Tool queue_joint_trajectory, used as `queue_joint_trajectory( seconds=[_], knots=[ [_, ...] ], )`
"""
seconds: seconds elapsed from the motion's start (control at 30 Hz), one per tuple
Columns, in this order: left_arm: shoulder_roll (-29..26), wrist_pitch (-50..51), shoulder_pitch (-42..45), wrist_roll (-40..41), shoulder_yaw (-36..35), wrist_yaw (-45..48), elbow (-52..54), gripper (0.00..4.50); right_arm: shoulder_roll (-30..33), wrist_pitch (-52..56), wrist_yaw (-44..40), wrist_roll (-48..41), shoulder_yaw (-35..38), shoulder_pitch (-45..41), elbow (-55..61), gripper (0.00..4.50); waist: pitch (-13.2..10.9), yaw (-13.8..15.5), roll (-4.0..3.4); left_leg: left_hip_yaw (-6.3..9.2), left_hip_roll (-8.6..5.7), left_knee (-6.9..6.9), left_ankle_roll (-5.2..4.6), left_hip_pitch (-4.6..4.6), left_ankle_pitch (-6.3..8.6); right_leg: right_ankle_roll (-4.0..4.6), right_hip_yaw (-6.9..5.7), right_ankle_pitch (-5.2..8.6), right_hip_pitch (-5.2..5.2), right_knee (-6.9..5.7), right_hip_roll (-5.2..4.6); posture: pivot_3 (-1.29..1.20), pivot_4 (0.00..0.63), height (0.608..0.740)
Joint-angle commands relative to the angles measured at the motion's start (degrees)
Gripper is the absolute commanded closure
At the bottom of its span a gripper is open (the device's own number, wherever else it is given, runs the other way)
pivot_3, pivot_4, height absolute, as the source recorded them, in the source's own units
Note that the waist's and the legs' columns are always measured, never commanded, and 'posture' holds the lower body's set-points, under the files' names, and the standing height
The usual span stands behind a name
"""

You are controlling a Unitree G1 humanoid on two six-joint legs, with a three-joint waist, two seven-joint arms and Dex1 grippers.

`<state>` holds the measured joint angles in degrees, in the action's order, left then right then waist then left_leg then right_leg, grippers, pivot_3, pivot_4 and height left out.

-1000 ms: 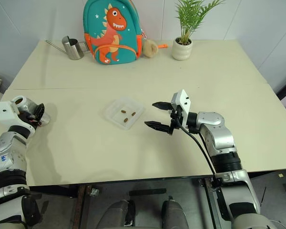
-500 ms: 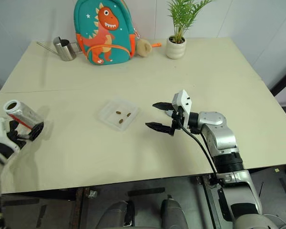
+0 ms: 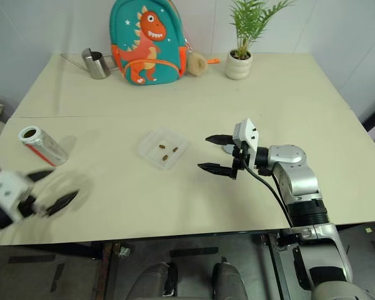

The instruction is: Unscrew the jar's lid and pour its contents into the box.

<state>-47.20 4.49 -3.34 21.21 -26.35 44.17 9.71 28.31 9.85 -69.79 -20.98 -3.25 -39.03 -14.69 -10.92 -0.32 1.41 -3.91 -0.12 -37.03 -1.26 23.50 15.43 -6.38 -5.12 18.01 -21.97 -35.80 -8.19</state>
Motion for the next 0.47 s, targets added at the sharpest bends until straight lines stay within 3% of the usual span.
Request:
queue_joint_trajectory(
  seconds=[0.03, 0.23, 0.47],
  knots=[
    [-0.84, 2.81, 5.37, 1.89, 5.46, 2.56, 3.68, 0.02, 1.69, -1.2, -0.86, -0.44, 2.2, -1.6, -1.28, 0.0, 0.0, -0.32, -0.1, -0.09, -0.03, 0.05, -0.04, -0.19, 0.0, -0.05, -0.01, -0.04, 0.2, 0.05, 0.0, 0.0, 0.15, 0.74],
    [-1.53, 4.86, 14.73, 4.59, 10.53, 8.07, 3.14, 0.02, 4.1, -1.27, -1.45, 0.03, 2.42, -1.34, -1.59, 0.0, -0.01, -1.6, -0.13, -0.19, 0.15, 0.1, -0.36, -0.25, -0.09, -0.09, -0.85, -0.06, 0.32, 0.0, 0.21, 0.0, 0.15, 0.74],
    [-0.6, 5.38, 15.53, 4.78, 9.45, 8.19, 2.13, 0.02, 4.86, -1.87, -1.08, -0.09, 3.16, -0.69, -1.58, 0.0, -0.03, -1.34, -0.15, -0.36, 0.38, 0.02, -0.34, -0.26, -0.07, -0.08, -0.89, -0.05, 0.32, 0.12, 0.56, 0.0, 0.15, 0.74]
  ],
)
